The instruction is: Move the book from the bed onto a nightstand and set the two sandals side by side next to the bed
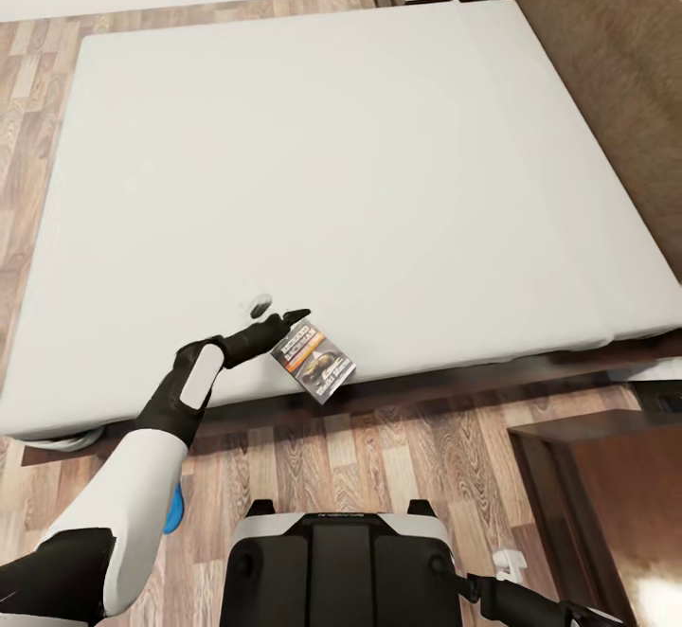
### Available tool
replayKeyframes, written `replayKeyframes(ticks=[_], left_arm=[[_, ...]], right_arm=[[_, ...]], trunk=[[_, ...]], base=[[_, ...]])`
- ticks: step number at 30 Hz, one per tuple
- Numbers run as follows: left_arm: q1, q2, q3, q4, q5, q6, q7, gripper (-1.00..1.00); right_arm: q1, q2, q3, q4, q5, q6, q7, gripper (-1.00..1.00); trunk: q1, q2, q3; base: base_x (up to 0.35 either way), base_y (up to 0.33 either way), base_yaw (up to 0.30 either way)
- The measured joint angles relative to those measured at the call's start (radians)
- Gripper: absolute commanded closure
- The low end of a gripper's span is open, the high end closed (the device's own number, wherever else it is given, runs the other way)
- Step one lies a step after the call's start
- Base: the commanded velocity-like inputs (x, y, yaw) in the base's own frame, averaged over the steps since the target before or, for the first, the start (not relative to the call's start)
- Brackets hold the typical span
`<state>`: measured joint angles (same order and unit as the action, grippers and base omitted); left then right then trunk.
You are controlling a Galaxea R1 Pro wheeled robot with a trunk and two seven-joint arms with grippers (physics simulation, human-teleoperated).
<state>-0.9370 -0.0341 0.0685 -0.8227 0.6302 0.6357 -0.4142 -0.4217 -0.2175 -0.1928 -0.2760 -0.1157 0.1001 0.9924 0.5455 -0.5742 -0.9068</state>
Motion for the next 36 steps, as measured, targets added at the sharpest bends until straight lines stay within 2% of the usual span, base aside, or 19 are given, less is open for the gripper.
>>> replayKeyframes(ticks=[1, 3, 4, 5, 6, 8, 10, 13, 14, 17, 19, 22, 23, 24, 26, 30, 32, 34, 36], left_arm=[[0.01, 0.0, -0.021, 0.0, 0.0, 0.001, -0.008, -1.0], [0.036, -0.001, -0.094, 0.002, -0.004, 0.002, -0.031, -1.0], [0.051, -0.002, -0.162, 0.002, -0.004, 0.0, -0.04, -1.0], [0.057, -0.002, -0.187, 0.002, -0.004, -0.001, -0.042, -1.0], [0.08, -0.002, -0.249, 0.002, -0.005, -0.002, -0.046, -1.0], [0.126, -0.001, -0.307, -0.002, -0.005, -0.003, -0.054, -1.0], [0.163, -0.001, -0.328, -0.002, -0.005, -0.004, -0.073, -1.0], [0.211, 0.005, -0.342, 0.001, -0.007, -0.018, -0.119, -1.0], [0.246, 0.02, -0.346, 0.002, -0.01, -0.043, -0.161, -1.0], [0.28, 0.044, -0.346, 0.002, -0.011, -0.069, -0.216, -1.0], [0.299, 0.073, -0.346, 0.003, -0.011, -0.083, -0.262, -1.0], [0.337, 0.138, -0.346, 0.009, -0.011, -0.112, -0.336, -1.0], [0.35, 0.168, -0.346, 0.037, -0.012, -0.142, -0.353, -1.0], [0.355, 0.184, -0.346, 0.067, -0.012, -0.167, -0.361, -1.0], [0.358, 0.195, -0.346, 0.106, -0.011, -0.199, -0.37, -1.0], [0.363, 0.215, -0.335, 0.313, -0.011, -0.337, -0.444, -1.0], [0.363, 0.221, -0.333, 0.355, -0.01, -0.356, -0.472, -1.0], [0.364, 0.242, -0.334, 0.435, -0.011, -0.391, -0.517, -1.0], [0.364, 0.25, -0.335, 0.525, -0.009, -0.436, -0.532, -1.0]], right_arm=[[0.0, 0.0, 0.0, 0.0, 0.0, 0.0, 0.0, -1.0], [0.0, 0.0, 0.0, 0.0, 0.0, 0.0, 0.0, -1.0], [0.0, 0.0, 0.0, 0.0, 0.0, 0.0, 0.0, -1.0], [0.0, 0.0, 0.0, 0.0, 0.0, 0.0, 0.0, -1.0], [0.0, 0.0, 0.0, 0.0, 0.0, 0.0, 0.0, -1.0], [0.0, 0.0, 0.0, 0.0, -0.001, 0.0, 0.0, -1.0], [0.0, 0.0, 0.0, 0.0, -0.001, 0.0, 0.0, -1.0], [0.0, 0.0, 0.0, 0.0, -0.001, 0.0, 0.0, -1.0], [0.0, 0.0, 0.0, 0.0, -0.001, 0.0, -0.001, -1.0], [0.0, 0.0, 0.0, 0.0, -0.001, 0.0, 0.0, -1.0], [0.0, 0.0, 0.0, 0.0, -0.001, 0.0, 0.0, -1.0], [0.0, 0.0, 0.0, 0.0, -0.001, 0.0, 0.004, -1.0], [0.0, -0.002, 0.0, 0.0, -0.002, 0.001, 0.005, -1.0], [0.0, -0.004, 0.0, 0.0, -0.002, 0.001, 0.006, -1.0], [0.0, -0.006, 0.0, 0.0, -0.003, 0.001, 0.007, -1.0], [0.0, -0.01, 0.0, 0.0, -0.003, 0.002, 0.009, -1.0], [0.0, -0.01, -0.001, 0.0, -0.003, 0.002, 0.009, -1.0], [0.0, -0.011, -0.001, 0.0, -0.004, 0.003, 0.01, -1.0], [0.0, -0.011, -0.002, 0.0, -0.005, 0.003, 0.01, -1.0]], trunk=[[-0.004, 0.007, 0.003], [-0.012, 0.021, 0.009], [-0.015, 0.028, 0.013], [-0.019, 0.035, 0.016], [-0.023, 0.042, 0.019], [-0.031, 0.056, 0.025], [-0.038, 0.07, 0.031], [-0.05, 0.091, 0.041], [-0.054, 0.098, 0.044], [-0.065, 0.119, 0.053], [-0.073, 0.133, 0.06], [-0.085, 0.154, 0.069], [-0.088, 0.161, 0.072], [-0.092, 0.168, 0.075], [-0.096, 0.176, 0.079], [-0.096, 0.176, 0.079], [-0.096, 0.176, 0.079], [-0.096, 0.176, 0.079], [-0.096, 0.176, 0.079]], base=[[0.0, 0.0, 0.0], [0.0, 0.0, 0.0], [0.0, 0.0, 0.0], [0.0, 0.0, 0.0], [0.0, 0.0, 0.0], [0.0, 0.0, 0.0], [0.0, 0.0, 0.0], [0.0, 0.0, 0.0], [0.0, 0.0, 0.0], [0.0, 0.0, 0.0], [0.0, 0.0, 0.0], [0.0, 0.0, 0.0], [0.0, 0.0, 0.0], [0.0, 0.0, 0.0], [0.0, 0.0, 0.0], [0.0, 0.0, 0.0], [0.0, 0.0, 0.0], [0.0, 0.0, 0.0], [0.0, 0.0, 0.0]])
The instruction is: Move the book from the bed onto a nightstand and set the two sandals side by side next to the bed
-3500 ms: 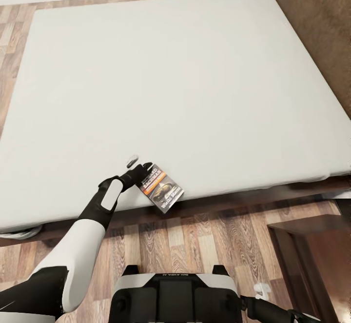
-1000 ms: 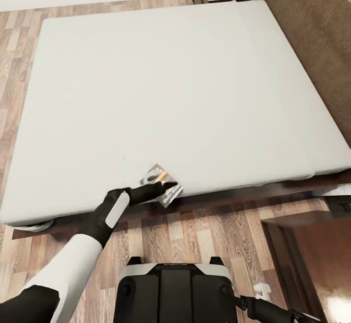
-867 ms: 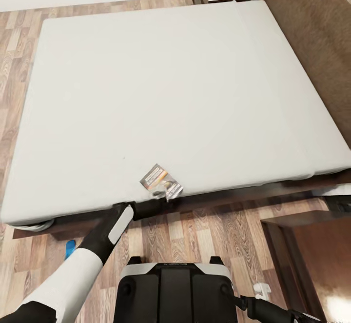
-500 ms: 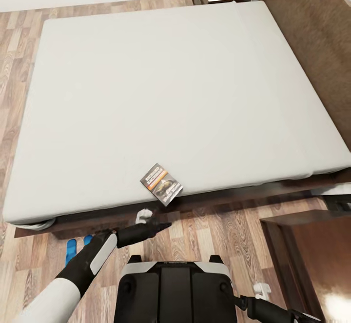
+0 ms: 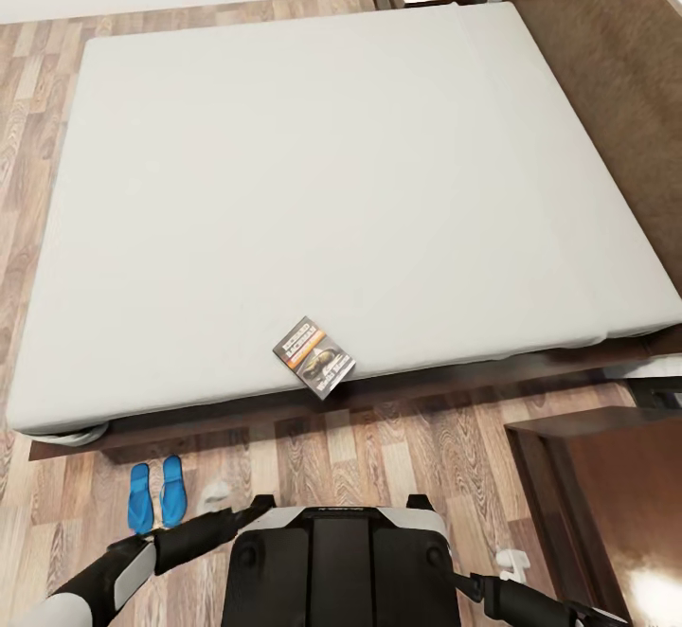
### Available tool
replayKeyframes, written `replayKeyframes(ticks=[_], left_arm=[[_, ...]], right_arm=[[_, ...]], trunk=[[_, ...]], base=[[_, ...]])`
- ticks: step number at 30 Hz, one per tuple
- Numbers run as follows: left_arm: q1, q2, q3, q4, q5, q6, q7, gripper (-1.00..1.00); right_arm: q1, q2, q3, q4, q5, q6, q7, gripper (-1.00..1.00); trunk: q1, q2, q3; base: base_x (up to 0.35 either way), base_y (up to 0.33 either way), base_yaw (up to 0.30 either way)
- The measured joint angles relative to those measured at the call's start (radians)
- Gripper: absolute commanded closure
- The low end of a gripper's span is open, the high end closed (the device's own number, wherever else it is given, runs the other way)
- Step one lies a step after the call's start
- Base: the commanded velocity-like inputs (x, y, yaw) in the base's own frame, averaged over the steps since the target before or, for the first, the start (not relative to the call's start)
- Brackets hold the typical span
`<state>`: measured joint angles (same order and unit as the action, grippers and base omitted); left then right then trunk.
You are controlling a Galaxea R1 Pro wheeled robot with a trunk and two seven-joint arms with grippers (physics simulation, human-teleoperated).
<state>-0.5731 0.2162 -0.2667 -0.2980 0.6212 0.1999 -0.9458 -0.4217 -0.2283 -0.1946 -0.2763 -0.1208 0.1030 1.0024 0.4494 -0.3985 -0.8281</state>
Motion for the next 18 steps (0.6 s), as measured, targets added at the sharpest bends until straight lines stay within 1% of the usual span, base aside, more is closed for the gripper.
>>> replayKeyframes(ticks=[1, 2, 4, 6, 9, 11, 13, 18], left_arm=[[0.0, 0.002, 0.0, 0.045, 0.001, -0.026, -0.004, -1.0], [0.0, 0.003, 0.001, 0.065, 0.002, -0.039, -0.005, -1.0], [0.0, 0.005, 0.001, 0.12, 0.005, -0.094, -0.008, -1.0], [0.0, 0.007, 0.002, 0.14, 0.006, -0.113, -0.009, -1.0], [0.0, 0.011, 0.003, 0.206, 0.006, -0.149, -0.01, -1.0], [0.0, 0.01, 0.003, 0.224, 0.007, -0.176, -0.009, -1.0], [0.0, -0.001, 0.002, 0.232, 0.007, -0.19, -0.006, -1.0], [0.0, -0.011, 0.003, 0.238, 0.007, -0.198, -0.003, -1.0]], right_arm=[[0.0, 0.0, 0.0, 0.0, 0.0, 0.0, 0.0, -1.0], [0.0, 0.0, 0.001, 0.0, 0.0, 0.0, 0.0, -1.0], [0.0, 0.0, 0.001, 0.0, -0.001, 0.0, -0.001, -1.0], [0.0, 0.0, 0.0, 0.0, -0.001, 0.0, 0.0, -1.0], [0.0, -0.001, 0.0, 0.0, -0.004, 0.001, 0.001, -1.0], [0.0, -0.002, 0.0, 0.0, -0.006, 0.002, 0.002, -1.0], [0.0, -0.002, -0.001, -0.006, -0.007, 0.01, 0.001, -1.0], [0.0, 0.001, -0.005, -0.017, -0.002, 0.017, -0.003, -1.0]], trunk=[[0.0, 0.0, 0.0], [0.0, 0.0, 0.0], [0.0, 0.0, 0.0], [0.0, 0.0, 0.0], [0.0, 0.0, 0.0], [0.0, 0.0, 0.0], [0.0, 0.0, 0.0], [0.0, 0.0, 0.0]], base=[[0.0, 0.0, 0.0], [0.0, 0.0, 0.0], [0.0, 0.0, 0.0], [0.0, 0.0, 0.0], [0.0, 0.0, 0.0], [0.0, 0.0, 0.0], [0.0, 0.0, 0.0], [0.0, 0.0, 0.0]])
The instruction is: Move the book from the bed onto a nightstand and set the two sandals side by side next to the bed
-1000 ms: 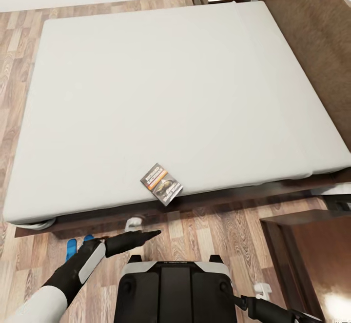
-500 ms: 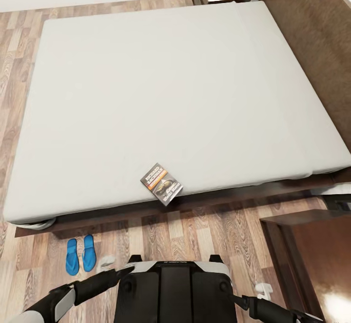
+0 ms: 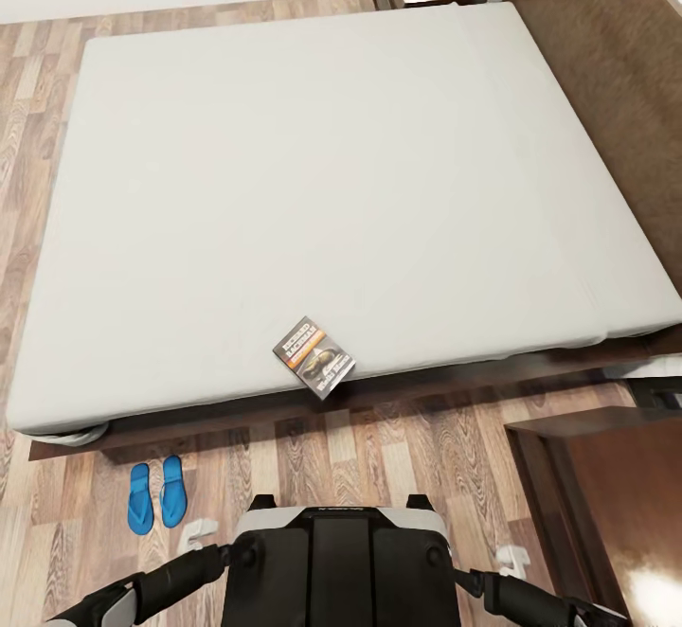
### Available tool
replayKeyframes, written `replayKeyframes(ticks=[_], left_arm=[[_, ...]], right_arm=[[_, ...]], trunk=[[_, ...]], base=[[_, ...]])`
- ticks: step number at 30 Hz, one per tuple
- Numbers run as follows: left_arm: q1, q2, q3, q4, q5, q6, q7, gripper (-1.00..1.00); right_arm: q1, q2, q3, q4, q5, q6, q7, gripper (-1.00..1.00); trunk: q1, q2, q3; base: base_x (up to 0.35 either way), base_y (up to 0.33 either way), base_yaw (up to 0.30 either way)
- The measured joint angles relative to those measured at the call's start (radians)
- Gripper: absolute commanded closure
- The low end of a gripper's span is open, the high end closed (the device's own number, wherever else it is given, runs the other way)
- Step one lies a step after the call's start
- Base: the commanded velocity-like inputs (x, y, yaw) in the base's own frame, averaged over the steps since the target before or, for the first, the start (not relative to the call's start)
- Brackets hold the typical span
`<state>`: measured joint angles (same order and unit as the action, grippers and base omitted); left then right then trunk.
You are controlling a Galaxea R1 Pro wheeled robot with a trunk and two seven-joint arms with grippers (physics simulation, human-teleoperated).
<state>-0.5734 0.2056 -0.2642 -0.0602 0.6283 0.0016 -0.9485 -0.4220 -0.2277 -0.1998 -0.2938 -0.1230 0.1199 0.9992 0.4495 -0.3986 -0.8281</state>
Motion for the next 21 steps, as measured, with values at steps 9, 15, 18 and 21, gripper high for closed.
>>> replayKeyframes(ticks=[9, 15, 18, 21], left_arm=[[0.0, -0.002, 0.001, 0.002, 0.001, -0.001, 0.002, -1.0], [0.0, -0.001, 0.001, 0.002, 0.001, 0.0, 0.0, -1.0], [0.0, -0.001, 0.001, 0.002, 0.001, 0.001, -0.001, -1.0], [0.0, -0.001, 0.001, 0.002, 0.001, 0.001, -0.001, -1.0]], right_arm=[[0.0, 0.011, -0.002, -0.223, -0.01, -0.001, -0.005, -1.0], [-0.001, 0.153, 0.0, -0.282, -0.048, -0.001, -0.006, -1.0], [-0.001, 0.213, 0.001, -0.286, -0.055, 0.0, -0.006, -1.0], [-0.002, 0.249, 0.004, -0.297, -0.083, 0.001, -0.007, -1.0]], trunk=[[0.0, 0.0, 0.0], [0.0, 0.0, 0.0], [0.0, 0.0, 0.0], [0.0, 0.0, 0.0]], base=[[0.0, 0.0, 0.0], [0.0, 0.0, 0.0], [0.0, 0.0, 0.0], [0.0, 0.0, 0.0]])
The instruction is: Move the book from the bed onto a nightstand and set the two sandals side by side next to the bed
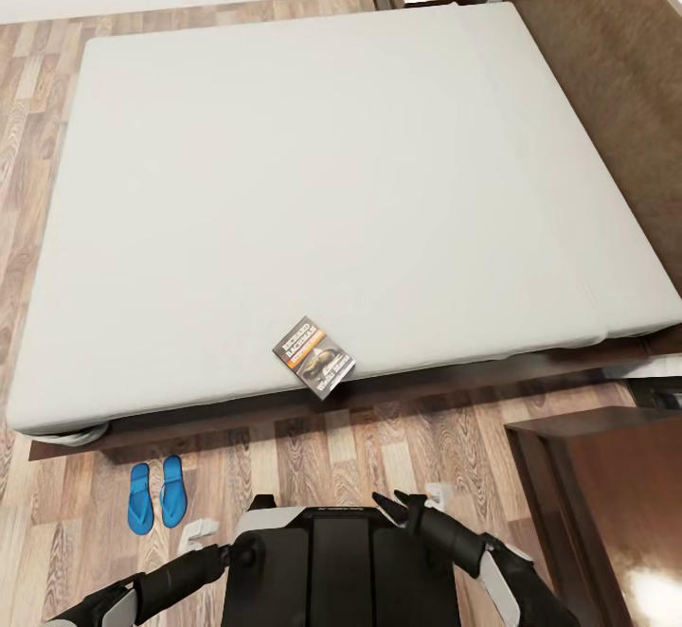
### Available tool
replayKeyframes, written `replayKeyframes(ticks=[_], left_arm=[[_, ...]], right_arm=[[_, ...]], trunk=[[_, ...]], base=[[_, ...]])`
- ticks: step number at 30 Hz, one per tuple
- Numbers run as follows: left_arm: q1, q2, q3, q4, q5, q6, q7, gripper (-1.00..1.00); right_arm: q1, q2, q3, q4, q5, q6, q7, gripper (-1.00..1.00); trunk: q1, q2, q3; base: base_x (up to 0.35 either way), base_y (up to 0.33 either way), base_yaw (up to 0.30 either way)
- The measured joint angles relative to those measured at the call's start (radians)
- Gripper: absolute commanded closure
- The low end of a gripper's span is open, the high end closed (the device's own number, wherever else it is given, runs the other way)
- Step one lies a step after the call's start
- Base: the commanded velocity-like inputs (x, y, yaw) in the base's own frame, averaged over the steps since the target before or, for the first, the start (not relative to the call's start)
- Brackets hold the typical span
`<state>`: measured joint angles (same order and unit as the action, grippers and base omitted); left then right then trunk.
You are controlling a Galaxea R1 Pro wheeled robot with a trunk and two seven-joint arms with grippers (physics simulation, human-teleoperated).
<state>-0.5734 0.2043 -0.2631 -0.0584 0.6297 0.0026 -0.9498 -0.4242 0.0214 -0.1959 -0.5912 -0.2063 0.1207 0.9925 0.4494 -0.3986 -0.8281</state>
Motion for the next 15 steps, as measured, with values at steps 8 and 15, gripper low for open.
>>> replayKeyframes(ticks=[8, 15], left_arm=[[0.0, -0.001, 0.0, 0.0, 0.0, 0.0, 0.001, -1.0], [0.0, -0.024, 0.0, 0.0, 0.0, -0.001, 0.003, -1.0]], right_arm=[[-0.002, 0.035, 0.002, -0.096, -0.273, 0.002, 0.0, -1.0], [-0.003, 0.038, 0.003, -0.126, -0.46, -0.009, -0.001, -1.0]], trunk=[[0.0, 0.0, 0.0], [0.0, 0.0, 0.0]], base=[[0.0, 0.0, 0.0], [0.0, 0.0, 0.0]])
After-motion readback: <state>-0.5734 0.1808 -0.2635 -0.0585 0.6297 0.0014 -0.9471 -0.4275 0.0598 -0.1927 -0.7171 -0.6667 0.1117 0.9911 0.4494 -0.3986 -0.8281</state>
